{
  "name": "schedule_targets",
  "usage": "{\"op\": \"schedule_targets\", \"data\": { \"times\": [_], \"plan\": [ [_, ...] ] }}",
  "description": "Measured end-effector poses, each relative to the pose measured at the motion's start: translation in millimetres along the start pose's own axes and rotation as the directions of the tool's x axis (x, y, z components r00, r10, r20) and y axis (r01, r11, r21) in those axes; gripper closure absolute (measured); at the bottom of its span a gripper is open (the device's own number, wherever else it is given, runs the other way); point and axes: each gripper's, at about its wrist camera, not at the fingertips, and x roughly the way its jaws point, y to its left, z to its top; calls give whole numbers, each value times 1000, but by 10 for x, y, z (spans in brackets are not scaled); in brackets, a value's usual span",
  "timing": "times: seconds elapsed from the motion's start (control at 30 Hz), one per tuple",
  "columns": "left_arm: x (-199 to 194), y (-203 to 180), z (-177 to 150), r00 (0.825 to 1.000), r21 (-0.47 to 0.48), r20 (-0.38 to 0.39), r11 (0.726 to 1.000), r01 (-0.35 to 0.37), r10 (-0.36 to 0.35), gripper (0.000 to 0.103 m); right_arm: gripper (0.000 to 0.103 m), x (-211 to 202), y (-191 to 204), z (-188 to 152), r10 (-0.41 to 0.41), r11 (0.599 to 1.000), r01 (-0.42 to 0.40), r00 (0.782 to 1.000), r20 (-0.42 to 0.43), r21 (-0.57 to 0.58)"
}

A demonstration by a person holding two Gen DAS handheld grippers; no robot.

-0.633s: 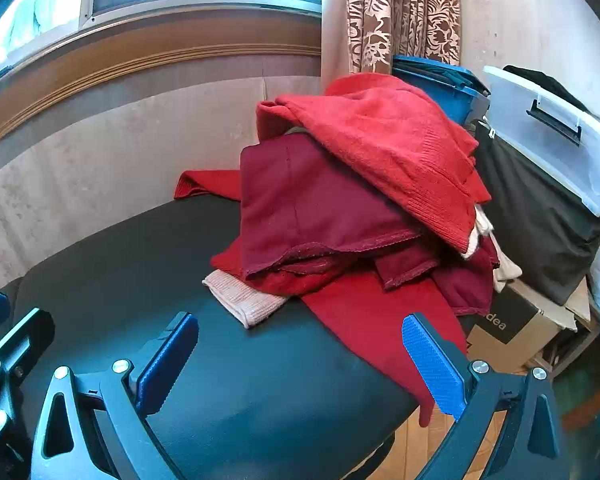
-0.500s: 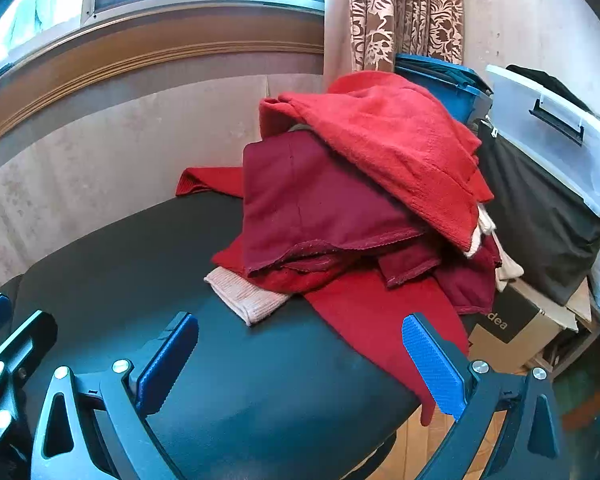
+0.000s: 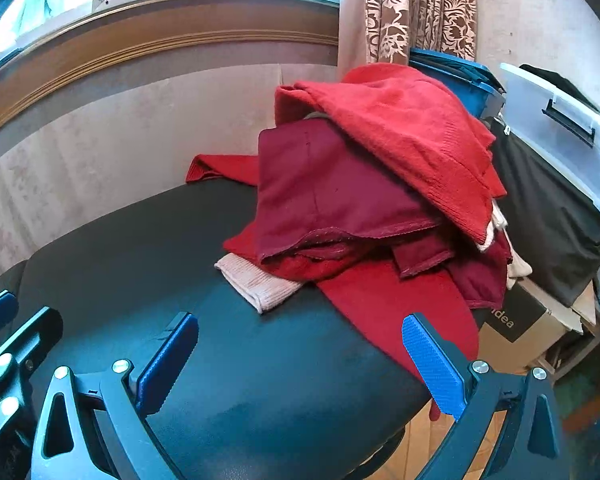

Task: Fold clothes
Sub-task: 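Move both grippers toward the pile of red clothes on the sofa, then grasp the bright red sweater on top of the pile with the right gripper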

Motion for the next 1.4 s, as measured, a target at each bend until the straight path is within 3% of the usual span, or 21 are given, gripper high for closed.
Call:
{"op": "schedule_targets", "data": {
  "times": [0.03,0.13,0.33,0.43,0.6,0.77,0.87,1.0,1.03,1.17,1.23,1.4],
  "plan": [
    [18,10,-23,1000,-1,-8,1000,10,-10,49,0,-3,-6,-2,20,1000,-20,1000,7,0],
    [126,83,-160,998,-18,-53,1000,26,-27,48,0,73,-92,-6,183,982,-182,983,-27,41],
    [424,299,-539,985,-71,-170,997,28,-40,48,3,320,-480,-98,326,924,-302,943,-70,235],
    [544,390,-703,977,-85,-214,996,-3,-16,48,3,369,-581,-147,284,930,-257,956,-71,263],
    [644,492,-877,967,-83,-254,996,-36,14,48,3,352,-682,-71,190,963,-182,982,-21,199],
    [722,569,-1002,955,-104,-297,993,-49,16,48,4,336,-677,8,194,972,-192,981,-3,134],
    [773,580,-1031,953,-114,-304,993,-43,6,48,21,387,-666,38,188,978,-186,982,-15,92],
    [783,612,-1045,955,-123,-296,992,-29,-9,43,55,462,-676,231,126,992,-126,992,14,3],
    [774,636,-1056,956,-136,-292,991,-16,-24,39,56,483,-667,305,95,995,-94,995,32,-34],
    [771,633,-1074,960,-133,-279,991,1,-38,35,49,595,-663,616,-39,987,58,991,129,-150],
    [783,606,-1069,961,-123,-273,992,-2,-32,32,27,703,-627,776,-90,971,125,981,173,-205],
    [810,574,-1065,963,-123,-264,992,26,-58,19,15,1132,-564,1086,-202,920,255,959,198,-299]
  ]
}}
